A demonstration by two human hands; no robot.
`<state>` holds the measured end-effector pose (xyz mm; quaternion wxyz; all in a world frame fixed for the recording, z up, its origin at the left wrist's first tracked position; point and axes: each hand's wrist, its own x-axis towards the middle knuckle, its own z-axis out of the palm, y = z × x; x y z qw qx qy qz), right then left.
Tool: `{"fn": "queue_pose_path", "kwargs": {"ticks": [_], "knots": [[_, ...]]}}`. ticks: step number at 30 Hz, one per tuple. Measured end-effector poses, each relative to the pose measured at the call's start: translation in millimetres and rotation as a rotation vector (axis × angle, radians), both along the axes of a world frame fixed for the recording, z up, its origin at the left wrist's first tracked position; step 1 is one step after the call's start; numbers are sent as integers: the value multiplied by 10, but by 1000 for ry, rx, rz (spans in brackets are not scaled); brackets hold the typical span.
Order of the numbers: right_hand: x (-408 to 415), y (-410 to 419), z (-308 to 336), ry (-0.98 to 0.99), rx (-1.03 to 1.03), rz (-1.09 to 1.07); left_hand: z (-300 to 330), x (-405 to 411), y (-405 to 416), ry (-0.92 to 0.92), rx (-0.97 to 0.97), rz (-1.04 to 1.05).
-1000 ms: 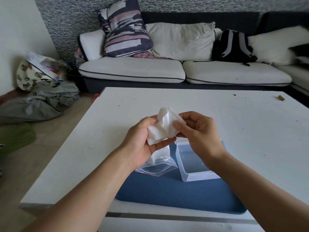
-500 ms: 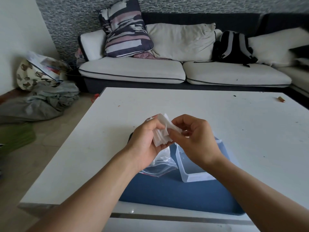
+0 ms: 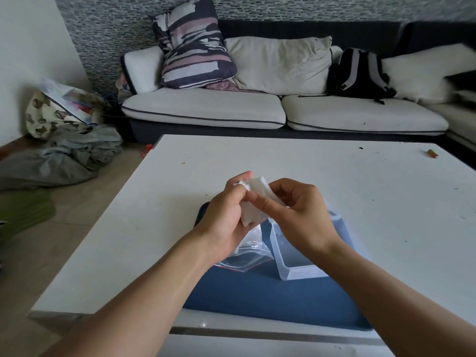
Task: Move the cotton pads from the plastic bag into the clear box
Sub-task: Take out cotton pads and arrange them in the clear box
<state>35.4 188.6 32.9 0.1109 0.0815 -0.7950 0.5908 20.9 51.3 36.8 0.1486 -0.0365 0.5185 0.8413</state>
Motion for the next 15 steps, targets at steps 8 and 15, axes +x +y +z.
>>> {"fn": "queue_pose_path", "kwargs": {"ticks": [8,15], "knots": [[-20,47,33,35,53,-65,-18,-28,8,21,3,15],[-13,74,29,180,294,-94,-66,-8,21,74,-127,40]]}}
